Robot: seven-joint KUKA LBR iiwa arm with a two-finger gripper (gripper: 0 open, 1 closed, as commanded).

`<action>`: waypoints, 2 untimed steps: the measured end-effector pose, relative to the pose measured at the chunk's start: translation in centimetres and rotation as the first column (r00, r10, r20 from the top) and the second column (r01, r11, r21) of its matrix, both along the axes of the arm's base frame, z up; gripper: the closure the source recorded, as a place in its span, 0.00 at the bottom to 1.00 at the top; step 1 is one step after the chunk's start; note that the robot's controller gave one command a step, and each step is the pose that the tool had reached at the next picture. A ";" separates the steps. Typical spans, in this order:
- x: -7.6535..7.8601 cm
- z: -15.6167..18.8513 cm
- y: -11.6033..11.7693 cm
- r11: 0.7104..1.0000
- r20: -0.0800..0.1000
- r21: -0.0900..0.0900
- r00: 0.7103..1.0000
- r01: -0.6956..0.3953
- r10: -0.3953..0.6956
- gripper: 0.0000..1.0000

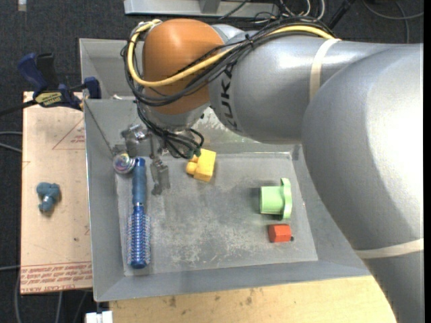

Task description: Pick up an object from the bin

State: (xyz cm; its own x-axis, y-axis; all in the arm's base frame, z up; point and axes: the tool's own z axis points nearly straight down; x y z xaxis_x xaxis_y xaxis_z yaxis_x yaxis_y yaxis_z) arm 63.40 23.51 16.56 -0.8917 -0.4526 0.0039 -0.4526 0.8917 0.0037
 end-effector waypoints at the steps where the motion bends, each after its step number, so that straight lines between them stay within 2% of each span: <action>1: -2.0 -8.7 -1.2 0.944 0.003 0.000 0.944 -0.331 0.331 0.00; 2: -5.9 -9.6 0.4 0.569 0.007 0.000 0.569 -0.822 0.822 0.00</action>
Offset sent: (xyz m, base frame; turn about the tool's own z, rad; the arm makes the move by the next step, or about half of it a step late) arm -0.0196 -0.0127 -0.0850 -0.3397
